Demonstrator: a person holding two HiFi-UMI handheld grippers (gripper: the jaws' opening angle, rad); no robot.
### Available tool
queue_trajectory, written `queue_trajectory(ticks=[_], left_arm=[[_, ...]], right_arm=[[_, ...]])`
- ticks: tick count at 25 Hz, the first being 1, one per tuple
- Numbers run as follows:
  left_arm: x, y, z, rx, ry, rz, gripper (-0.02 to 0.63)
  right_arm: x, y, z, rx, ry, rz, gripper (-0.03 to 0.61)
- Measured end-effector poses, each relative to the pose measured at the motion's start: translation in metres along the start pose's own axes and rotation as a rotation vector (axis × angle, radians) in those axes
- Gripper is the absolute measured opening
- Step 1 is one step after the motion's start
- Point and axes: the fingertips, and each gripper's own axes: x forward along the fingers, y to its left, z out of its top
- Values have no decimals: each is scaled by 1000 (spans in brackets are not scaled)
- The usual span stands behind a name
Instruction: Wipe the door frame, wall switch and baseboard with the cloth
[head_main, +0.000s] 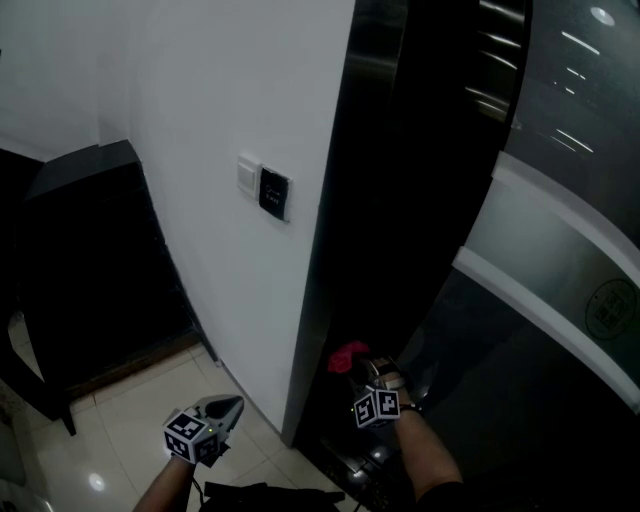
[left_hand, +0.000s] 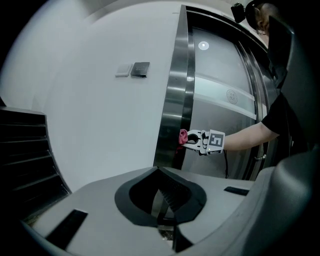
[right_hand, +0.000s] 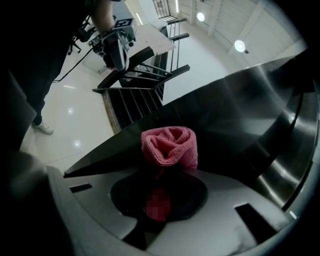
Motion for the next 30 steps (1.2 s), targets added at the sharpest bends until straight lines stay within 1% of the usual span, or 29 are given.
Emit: queue_trajectory(ticks=[1,3,4,6,8,11,15,17,19,21,23,25,26,28,30], left_arm=[[1,-1,2,1,-4,0,-9],[4,-6,7,11,-20,-1,-9],[4,-11,11,26,-38,-2,-9],[0,-21,21,59,-89,-7,-9],[-5,-25,31,68,-135,-4,-9],[-8,-21,38,66,-150,22,-9],[-17,-14,38,63,-142,70,-9],[-25,-11,36,66,-139,102,-9],[-35,-7,39,52,-162,156,-9],[-50,-7,45,35,-205,216,-9],[-69,-10,50,34,-233,267,-9],[-95,-9,51,48,-238,329,-9],[-114,-6,51,55,-234,374,-9],[-152,2,52,71,-235,474,-9],[-176,11,55,91,-252,545,-9]], right_arm=[[2,7,-1,21,12,17,49],[4,29,-6,52,43,84,49],[2,40,-9,77,56,112,48],[-12,55,-17,156,74,134,46],[-30,58,-26,229,84,127,46],[-56,39,-28,322,62,65,46],[-99,5,-9,512,-73,-61,46],[-121,-3,6,551,-138,-80,46],[-138,-9,25,573,-210,-80,46],[-150,-13,48,634,-296,-64,46],[-160,-18,74,715,-377,-41,46],[-160,-16,102,777,-438,-4,46],[-155,-12,117,799,-469,27,46],[-137,-3,148,811,-534,97,46],[-117,-3,170,798,-589,138,46]])
